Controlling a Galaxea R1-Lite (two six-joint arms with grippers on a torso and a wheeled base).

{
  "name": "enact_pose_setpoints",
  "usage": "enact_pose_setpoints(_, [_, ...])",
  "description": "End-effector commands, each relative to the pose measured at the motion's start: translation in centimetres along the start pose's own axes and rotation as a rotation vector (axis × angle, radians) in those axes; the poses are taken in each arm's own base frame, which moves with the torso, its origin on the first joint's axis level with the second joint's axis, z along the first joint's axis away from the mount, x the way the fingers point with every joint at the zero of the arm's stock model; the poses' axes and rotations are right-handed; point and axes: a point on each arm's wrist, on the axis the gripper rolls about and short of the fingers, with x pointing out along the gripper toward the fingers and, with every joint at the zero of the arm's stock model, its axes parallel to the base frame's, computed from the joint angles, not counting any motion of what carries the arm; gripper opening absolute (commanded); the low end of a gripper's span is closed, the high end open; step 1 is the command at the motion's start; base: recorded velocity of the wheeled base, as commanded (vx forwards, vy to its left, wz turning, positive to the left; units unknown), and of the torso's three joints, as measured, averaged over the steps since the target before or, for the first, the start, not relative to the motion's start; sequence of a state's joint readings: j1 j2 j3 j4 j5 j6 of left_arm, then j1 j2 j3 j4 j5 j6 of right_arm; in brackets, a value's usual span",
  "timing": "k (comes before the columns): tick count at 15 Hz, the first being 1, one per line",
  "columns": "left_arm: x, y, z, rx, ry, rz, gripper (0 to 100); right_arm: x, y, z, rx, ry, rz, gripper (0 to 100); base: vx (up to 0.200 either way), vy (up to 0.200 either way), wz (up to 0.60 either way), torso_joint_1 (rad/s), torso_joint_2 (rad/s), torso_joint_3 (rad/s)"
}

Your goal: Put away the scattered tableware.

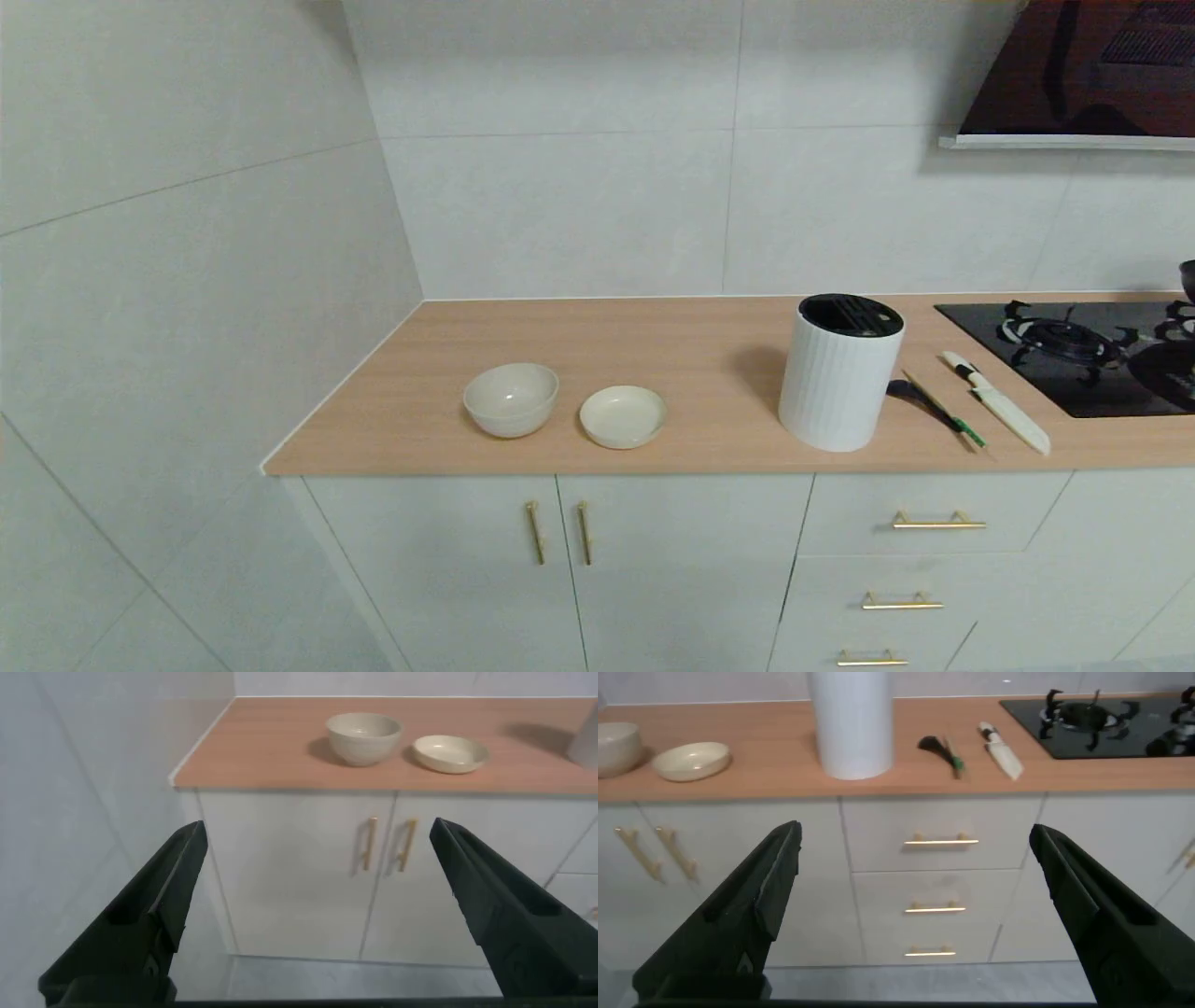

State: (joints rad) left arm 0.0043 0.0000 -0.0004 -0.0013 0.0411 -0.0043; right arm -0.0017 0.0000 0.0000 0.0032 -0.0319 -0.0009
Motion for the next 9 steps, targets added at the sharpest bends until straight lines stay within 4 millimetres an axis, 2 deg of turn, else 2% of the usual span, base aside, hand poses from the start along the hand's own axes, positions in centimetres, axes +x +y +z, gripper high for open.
enact_pose_setpoints(1, [0.00, 0.00, -0.01, 0.000, 0.000, 0.001, 100, 0.00, 0.00, 0.00, -0.001, 0.000, 0.000, 100, 0.000, 0.200, 0.00, 0.002, 0.00, -0.007])
enact_pose_setpoints(8, [0.00, 0.00, -0.01, 0.000, 0.000, 0.001, 100, 0.00, 0.00, 0.00, 0.001, 0.000, 0.000, 100, 0.000, 0.200, 0.00, 0.002, 0.00, 0.003])
enact_pose_setpoints(9, [0.00, 0.00, -0.01, 0.000, 0.000, 0.001, 100, 0.00, 0.00, 0.00, -0.001, 0.000, 0.000, 100, 0.000, 0.000, 0.00, 0.000, 0.00, 0.000])
